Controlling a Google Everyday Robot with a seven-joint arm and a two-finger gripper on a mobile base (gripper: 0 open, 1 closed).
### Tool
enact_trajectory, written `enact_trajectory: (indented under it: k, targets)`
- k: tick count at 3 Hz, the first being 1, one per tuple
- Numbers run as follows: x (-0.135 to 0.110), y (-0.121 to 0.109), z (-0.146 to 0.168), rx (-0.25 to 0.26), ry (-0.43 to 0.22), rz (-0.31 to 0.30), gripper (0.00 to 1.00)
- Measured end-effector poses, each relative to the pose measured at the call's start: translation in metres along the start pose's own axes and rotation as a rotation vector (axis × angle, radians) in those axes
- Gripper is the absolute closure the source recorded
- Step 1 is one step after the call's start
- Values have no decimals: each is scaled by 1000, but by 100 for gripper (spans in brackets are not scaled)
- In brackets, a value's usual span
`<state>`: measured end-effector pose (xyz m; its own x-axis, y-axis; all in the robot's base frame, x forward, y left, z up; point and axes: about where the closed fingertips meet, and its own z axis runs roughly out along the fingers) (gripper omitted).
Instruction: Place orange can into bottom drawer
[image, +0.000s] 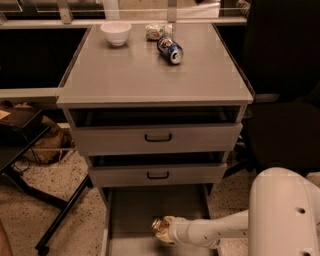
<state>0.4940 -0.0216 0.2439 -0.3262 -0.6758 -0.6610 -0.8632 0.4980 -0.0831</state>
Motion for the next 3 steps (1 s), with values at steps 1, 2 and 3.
enact_trajectory:
  k: [1,2,3]
  targets:
    - [3,3,7,-15,7,1,100]
    - [27,16,33,-70,-2,30,100]
    - [68,40,84,-147,2,82,100]
